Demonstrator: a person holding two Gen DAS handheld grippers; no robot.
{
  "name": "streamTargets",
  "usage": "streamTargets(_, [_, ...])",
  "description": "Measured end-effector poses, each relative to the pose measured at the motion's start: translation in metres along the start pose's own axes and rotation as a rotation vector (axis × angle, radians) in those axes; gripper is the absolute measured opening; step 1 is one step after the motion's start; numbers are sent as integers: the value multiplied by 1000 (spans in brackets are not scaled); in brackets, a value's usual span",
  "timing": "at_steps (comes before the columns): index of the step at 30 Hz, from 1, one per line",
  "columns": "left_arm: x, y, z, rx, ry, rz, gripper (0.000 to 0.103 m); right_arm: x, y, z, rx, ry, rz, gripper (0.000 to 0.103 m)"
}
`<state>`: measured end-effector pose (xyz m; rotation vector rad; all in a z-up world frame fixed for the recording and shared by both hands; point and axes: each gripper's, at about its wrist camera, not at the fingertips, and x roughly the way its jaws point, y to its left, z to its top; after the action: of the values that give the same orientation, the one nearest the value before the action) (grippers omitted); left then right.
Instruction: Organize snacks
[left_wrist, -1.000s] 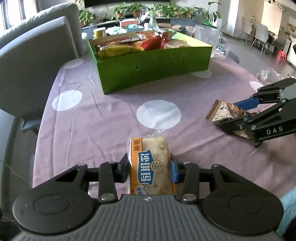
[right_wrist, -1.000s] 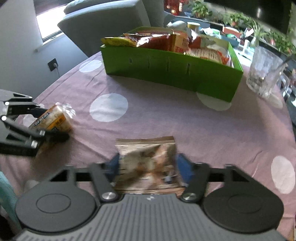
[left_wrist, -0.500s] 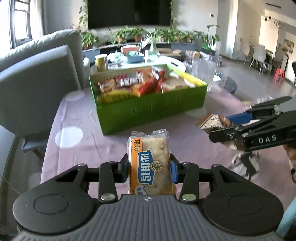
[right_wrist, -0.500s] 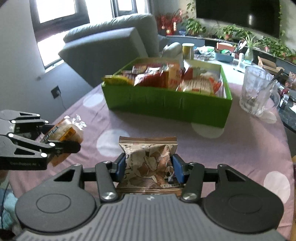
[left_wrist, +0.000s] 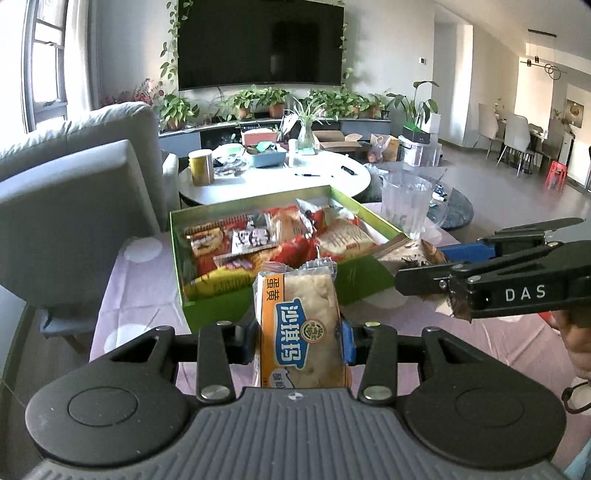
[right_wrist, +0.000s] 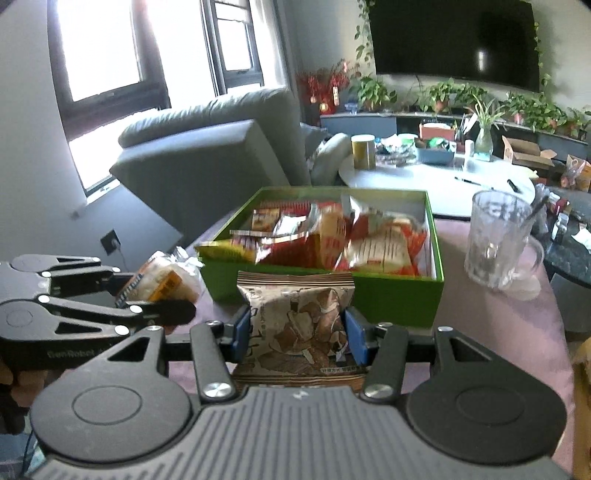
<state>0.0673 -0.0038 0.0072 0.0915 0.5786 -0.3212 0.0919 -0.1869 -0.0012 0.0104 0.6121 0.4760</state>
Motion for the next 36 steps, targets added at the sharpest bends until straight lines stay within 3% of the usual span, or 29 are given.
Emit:
streamTargets(23, [62,20,77,-40,-33,95,39,49,-39,58,147,-65,-46,78])
streamTargets(36, [112,38,83,-86,13,139,39,83,-52,59,192,-29,-78,78])
